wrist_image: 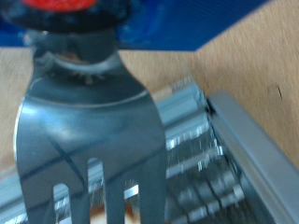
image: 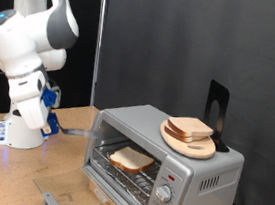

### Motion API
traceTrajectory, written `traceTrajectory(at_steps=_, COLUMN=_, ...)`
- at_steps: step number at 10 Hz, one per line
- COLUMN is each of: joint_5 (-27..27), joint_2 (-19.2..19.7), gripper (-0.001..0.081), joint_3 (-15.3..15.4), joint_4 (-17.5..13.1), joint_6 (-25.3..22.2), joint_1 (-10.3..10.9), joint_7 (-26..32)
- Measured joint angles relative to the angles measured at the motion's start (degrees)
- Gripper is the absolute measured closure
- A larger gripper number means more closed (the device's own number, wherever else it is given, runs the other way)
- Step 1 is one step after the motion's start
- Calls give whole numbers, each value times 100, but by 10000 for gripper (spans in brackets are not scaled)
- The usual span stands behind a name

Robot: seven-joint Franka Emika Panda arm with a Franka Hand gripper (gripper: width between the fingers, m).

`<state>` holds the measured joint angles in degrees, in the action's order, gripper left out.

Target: Make a piece of toast with the oven

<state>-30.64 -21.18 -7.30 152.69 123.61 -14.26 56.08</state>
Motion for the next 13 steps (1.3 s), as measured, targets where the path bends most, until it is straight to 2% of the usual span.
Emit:
traceTrajectory(at_steps=3, joint_5=-282, joint_2=-394, gripper=441, joint_3=-278, joint_4=-359, joint_6=-881, joint_1=-2, joint_7=-131)
traceTrajectory(at_steps=5, joint_5=-359, joint_2=-623, gripper=441, joint_3=-367, joint_4=-565, joint_6=-1239, joint_1=-6, joint_7=-415)
traceTrajectory(at_steps=6, joint_5=-359, joint_2=-786, gripper=441, joint_3=-367, joint_4=-575, joint_6=-1296, joint_1=-6, joint_7=-617)
traceTrajectory(at_steps=8, joint_5=-416, joint_2=-730, gripper=441, joint_3=-365, joint_4=-554, joint_6=-1332, joint_1=25, joint_7=-573)
traceTrajectory(at_steps=11, joint_5=-1176, joint_2=-831, gripper=441, joint_3=-171, joint_4=-485, joint_6=-1407, joint_1=395, joint_7=-569)
traceTrajectory(at_steps=13, joint_5=-1663, joint_2=-975, gripper=441, joint_3=158, joint_4=-348, joint_6=-1114, joint_1=611, joint_7=-636)
